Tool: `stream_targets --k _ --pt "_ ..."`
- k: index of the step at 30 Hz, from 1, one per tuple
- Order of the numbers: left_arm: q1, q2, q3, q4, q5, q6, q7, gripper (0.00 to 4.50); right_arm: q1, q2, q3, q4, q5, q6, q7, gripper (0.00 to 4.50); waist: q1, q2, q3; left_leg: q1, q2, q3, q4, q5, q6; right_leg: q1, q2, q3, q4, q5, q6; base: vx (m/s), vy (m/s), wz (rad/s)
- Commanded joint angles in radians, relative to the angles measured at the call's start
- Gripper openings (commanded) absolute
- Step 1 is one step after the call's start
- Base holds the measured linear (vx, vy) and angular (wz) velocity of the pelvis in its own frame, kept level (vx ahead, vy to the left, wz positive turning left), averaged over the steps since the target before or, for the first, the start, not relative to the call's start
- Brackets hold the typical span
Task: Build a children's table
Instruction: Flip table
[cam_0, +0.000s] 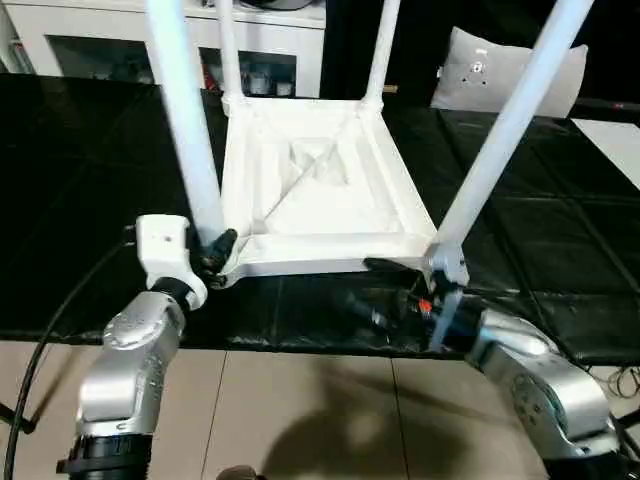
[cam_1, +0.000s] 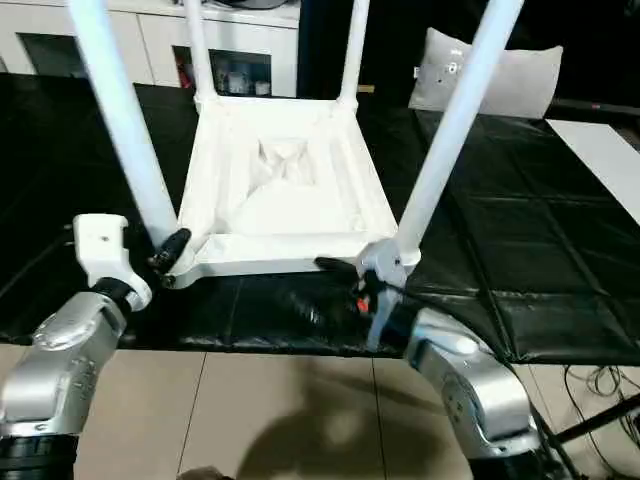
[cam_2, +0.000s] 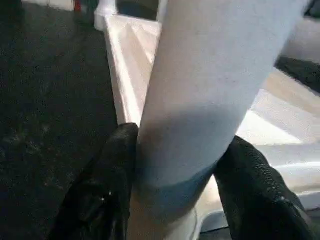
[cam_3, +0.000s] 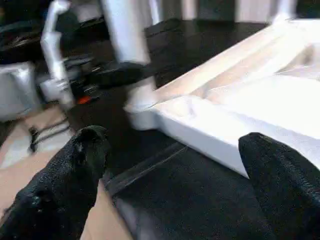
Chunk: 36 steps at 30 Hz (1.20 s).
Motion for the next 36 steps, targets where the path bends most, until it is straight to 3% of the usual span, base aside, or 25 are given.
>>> stream_targets --k 1,3,4,9,16,21,26,28,32,36 --pt "0.015 -0.076 0.059 0.026 -0.199 0.106 0.020 2.03 -0.010 -0.001 -0.027 0.011 -0.001 0.011 -0.021 4.50 0.001 -0.014 -0.042 0.013 0.074 -0.018 -0.078 -0.089 0.030 0.024 -0.109 0.043 -0.071 0.045 -0.226 0.000 0.000 0.00" --pt "0.023 -0.092 0.076 0.017 -0.233 0.151 0.025 2.03 -0.016 -0.001 -0.024 0.022 -0.011 0.010 -0.032 4.50 0.005 -0.017 -0.043 0.016 0.073 -0.011 -0.076 -0.087 0.042 0.023 -0.110 0.044 -0.076 0.008 -0.218 0.000 0.000 0.00" --pt "0.024 -0.095 0.079 0.014 -0.239 0.161 0.025 2.03 -0.018 0.000 -0.023 0.026 -0.013 0.009 -0.035 4.50 0.004 -0.013 -0.042 0.015 0.073 -0.010 -0.078 -0.086 0.045 0.021 -0.109 0.043 -0.077 -0.010 -0.219 0.000 0.000 0.00" --pt "0.035 -0.134 0.108 -0.024 -0.306 0.244 0.034 2.03 -0.036 0.002 -0.026 0.052 -0.026 0.015 -0.065 4.50 0.005 -0.017 -0.042 0.015 0.078 -0.009 -0.081 -0.089 0.046 0.017 -0.106 0.040 -0.078 -0.019 -0.206 0.000 0.000 0.00" --pt "0.034 -0.138 0.089 -0.061 -0.327 0.297 0.036 2.04 -0.097 0.050 -0.084 0.169 -0.061 -0.004 -0.189 4.50 0.003 -0.021 -0.039 0.020 0.079 -0.005 -0.085 -0.120 0.013 0.014 -0.106 0.042 -0.082 -0.041 -0.189 0.000 0.000 0.00" --pt "0.036 -0.139 0.087 -0.075 -0.348 0.324 0.041 2.04 -0.175 0.111 -0.138 0.285 -0.016 -0.039 -0.228 4.50 0.002 -0.025 -0.043 0.015 0.076 -0.003 -0.081 -0.075 0.029 0.020 -0.107 0.041 -0.075 0.028 -0.186 0.000 0.000 0.00" --pt "0.037 -0.135 0.080 -0.077 -0.338 0.333 0.037 2.04 -0.243 0.170 -0.178 0.373 0.028 -0.087 -0.215 4.50 0.001 -0.021 -0.044 0.016 0.078 -0.002 -0.082 -0.073 0.030 0.018 -0.106 0.039 -0.072 0.038 -0.193 0.000 0.000 0.00" --pt "0.043 -0.109 0.044 -0.082 -0.301 0.336 0.027 2.04 -0.280 0.200 -0.206 0.425 0.068 -0.102 -0.194 4.50 0.003 -0.019 -0.045 0.018 0.079 -0.003 -0.083 -0.073 0.035 0.018 -0.106 0.038 -0.071 0.047 -0.194 0.000 0.000 0.00" --pt "0.044 -0.104 0.031 -0.082 -0.296 0.339 0.023 2.04 -0.331 0.223 -0.230 0.512 0.074 -0.131 -0.180 4.50 0.001 -0.017 -0.047 0.017 0.079 0.000 -0.081 -0.064 0.030 0.019 -0.106 0.037 -0.068 0.066 -0.203 0.000 0.000 0.00" --pt "0.041 -0.096 0.012 -0.088 -0.288 0.350 0.016 2.04 -0.461 0.284 -0.315 0.690 0.136 -0.188 -0.203 4.50 -0.001 -0.014 -0.048 0.018 0.079 0.001 -0.082 -0.072 0.026 0.019 -0.109 0.036 -0.068 0.052 -0.220 0.000 0.000 0.00"
